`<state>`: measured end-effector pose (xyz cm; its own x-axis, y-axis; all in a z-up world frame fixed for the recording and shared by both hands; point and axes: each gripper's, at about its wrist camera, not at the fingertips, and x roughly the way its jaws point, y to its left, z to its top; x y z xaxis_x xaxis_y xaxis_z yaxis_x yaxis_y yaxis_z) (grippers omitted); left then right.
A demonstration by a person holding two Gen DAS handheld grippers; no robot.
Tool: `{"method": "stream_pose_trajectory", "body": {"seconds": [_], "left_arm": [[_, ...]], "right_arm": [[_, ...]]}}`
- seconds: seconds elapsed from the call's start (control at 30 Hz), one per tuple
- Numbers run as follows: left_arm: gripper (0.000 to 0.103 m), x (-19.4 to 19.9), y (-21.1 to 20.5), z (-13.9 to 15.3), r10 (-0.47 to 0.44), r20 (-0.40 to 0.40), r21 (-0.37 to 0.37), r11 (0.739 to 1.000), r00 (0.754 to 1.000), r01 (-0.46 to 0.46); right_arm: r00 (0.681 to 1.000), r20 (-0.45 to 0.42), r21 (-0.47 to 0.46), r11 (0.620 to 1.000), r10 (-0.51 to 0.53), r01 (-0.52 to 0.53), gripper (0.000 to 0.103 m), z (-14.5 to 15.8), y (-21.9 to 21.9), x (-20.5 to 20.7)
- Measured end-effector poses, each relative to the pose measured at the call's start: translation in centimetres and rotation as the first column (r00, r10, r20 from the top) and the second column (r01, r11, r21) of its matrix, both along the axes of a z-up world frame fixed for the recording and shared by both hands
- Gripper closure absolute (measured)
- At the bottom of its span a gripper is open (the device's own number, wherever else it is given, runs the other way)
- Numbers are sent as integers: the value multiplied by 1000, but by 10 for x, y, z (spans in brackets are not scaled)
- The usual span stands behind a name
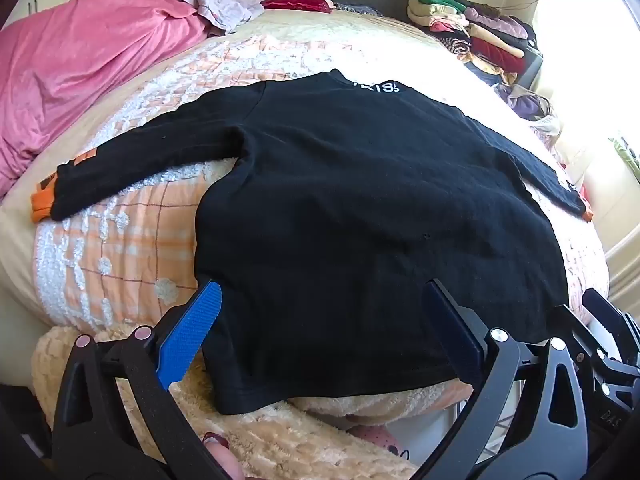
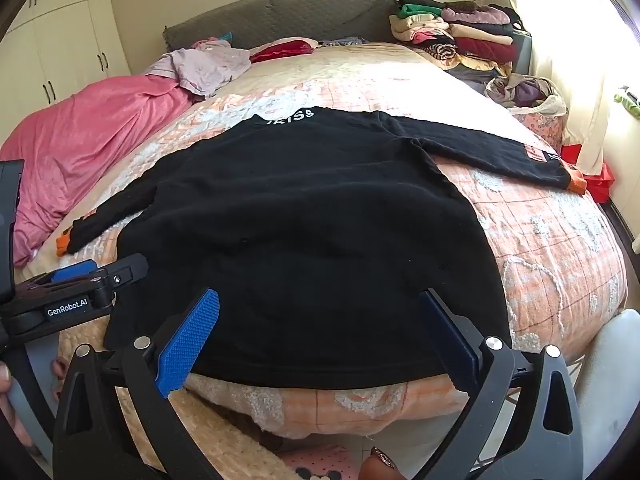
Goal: Fold small clothes
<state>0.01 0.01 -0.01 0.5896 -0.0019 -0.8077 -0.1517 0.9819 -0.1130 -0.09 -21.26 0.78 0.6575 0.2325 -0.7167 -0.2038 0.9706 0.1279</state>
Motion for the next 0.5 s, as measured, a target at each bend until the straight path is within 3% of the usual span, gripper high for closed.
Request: {"method": "stream_pose_trajectory", "body": {"seconds": [0.5], "left_arm": [[9, 3, 4, 2, -3, 11, 3, 1000, 1000, 3]], "right_arm": [[1000, 17, -22, 1000, 0, 0, 4, 5, 4, -5]]}}
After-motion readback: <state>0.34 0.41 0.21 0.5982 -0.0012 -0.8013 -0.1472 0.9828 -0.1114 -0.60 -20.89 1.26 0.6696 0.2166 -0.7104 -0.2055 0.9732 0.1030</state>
